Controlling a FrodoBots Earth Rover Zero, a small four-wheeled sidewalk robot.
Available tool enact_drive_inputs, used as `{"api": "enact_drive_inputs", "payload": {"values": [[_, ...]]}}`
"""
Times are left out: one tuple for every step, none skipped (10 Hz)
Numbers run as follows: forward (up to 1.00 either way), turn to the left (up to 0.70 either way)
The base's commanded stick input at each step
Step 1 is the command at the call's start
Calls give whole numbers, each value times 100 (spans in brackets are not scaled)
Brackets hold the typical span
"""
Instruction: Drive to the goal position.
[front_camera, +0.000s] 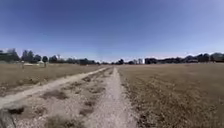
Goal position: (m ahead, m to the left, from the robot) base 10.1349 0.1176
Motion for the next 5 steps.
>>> {"api": "enact_drive_inputs", "payload": {"values": [[70, 0], [70, 0], [70, 0], [70, 0], [70, 0]]}}
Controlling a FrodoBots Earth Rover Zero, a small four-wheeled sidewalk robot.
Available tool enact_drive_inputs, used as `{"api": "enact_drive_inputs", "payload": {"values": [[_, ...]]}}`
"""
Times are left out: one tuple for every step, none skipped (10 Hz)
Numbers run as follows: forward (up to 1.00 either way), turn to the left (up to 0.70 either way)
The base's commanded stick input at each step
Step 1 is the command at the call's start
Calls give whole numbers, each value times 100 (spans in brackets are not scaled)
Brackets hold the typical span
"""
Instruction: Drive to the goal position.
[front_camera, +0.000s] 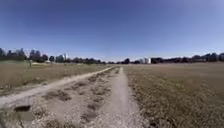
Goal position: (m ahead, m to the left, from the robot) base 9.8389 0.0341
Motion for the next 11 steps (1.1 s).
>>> {"api": "enact_drive_inputs", "payload": {"values": [[70, 0], [70, 0], [70, 0], [70, 0], [70, -35], [70, -33], [70, -31], [70, -29], [70, -28], [70, -17], [70, -2]]}}
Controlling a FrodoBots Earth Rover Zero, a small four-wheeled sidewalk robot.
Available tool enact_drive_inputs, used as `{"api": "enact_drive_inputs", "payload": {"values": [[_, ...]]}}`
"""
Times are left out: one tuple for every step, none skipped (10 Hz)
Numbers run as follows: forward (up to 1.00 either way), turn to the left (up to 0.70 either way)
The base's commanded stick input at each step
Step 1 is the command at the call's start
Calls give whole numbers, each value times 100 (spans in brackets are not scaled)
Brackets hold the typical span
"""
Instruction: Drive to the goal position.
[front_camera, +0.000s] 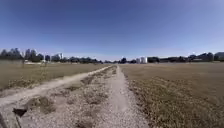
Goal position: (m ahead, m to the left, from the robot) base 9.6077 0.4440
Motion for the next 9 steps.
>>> {"api": "enact_drive_inputs", "payload": {"values": [[70, 0], [70, 0], [70, 0], [70, 0], [70, 0], [70, 0], [70, 0], [70, 0], [70, 2]]}}
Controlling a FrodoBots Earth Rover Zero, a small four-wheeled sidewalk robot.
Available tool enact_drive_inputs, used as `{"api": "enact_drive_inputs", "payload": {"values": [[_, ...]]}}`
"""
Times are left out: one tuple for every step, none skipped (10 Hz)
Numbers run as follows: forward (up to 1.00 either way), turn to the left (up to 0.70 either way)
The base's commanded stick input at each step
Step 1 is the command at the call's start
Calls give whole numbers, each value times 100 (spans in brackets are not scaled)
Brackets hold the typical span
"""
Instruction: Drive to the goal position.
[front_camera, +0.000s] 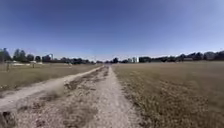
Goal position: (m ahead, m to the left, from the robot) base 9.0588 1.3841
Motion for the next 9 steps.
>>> {"api": "enact_drive_inputs", "payload": {"values": [[70, 6], [70, 10], [70, 13], [70, 6], [70, 0], [70, 0], [70, 0], [70, 0], [40, 0]]}}
